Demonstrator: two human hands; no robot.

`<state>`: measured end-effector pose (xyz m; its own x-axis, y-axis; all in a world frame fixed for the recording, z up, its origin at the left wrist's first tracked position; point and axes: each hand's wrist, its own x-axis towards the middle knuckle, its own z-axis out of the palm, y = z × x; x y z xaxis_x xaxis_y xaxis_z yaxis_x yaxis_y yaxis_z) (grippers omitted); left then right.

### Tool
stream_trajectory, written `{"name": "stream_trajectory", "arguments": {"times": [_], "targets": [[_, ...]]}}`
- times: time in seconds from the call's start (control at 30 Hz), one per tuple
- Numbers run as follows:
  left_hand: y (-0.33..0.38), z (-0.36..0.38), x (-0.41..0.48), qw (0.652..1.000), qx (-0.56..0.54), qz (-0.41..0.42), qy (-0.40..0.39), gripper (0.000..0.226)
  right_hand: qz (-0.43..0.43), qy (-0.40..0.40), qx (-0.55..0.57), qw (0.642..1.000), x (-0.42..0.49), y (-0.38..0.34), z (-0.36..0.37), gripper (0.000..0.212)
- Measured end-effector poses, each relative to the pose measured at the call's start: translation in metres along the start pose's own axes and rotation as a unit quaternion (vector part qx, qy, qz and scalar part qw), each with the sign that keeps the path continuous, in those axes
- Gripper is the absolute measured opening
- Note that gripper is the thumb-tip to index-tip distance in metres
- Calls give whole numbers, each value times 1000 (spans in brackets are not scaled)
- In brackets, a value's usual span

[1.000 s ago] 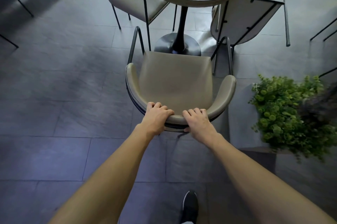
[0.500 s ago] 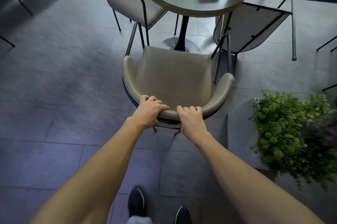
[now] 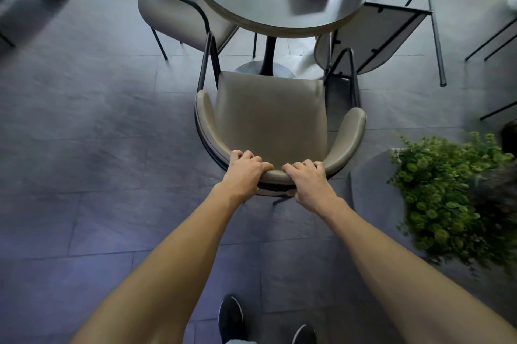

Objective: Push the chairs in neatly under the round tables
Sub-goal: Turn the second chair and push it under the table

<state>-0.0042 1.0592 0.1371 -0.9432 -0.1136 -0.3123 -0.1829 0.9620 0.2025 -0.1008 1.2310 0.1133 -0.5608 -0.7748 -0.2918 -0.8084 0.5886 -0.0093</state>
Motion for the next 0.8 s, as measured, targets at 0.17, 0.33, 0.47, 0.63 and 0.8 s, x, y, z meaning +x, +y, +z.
{"name": "stream_trajectory", "arguments": {"times": [0.17,0.33,0.47,0.63,0.8], "targets": [[-3,-2,8,1000,1,7,6,49,-2,5,5,1000,8,4,-4,53],[-5,-4,17,1000,0,6,1,50,-6,7,14,1000,14,9,-8,54],[-2,-6,22,1000,16,-5,-4,50,-9,6,25,1000,20,15,-9,54],[10,-7,27,998,50,-39,-14,46,-18,-5,45,999,24,25,-10,50],[24,-7,30,996,65,-63,-2,40,-37,1,59,998,22,38,-9,45]]}}
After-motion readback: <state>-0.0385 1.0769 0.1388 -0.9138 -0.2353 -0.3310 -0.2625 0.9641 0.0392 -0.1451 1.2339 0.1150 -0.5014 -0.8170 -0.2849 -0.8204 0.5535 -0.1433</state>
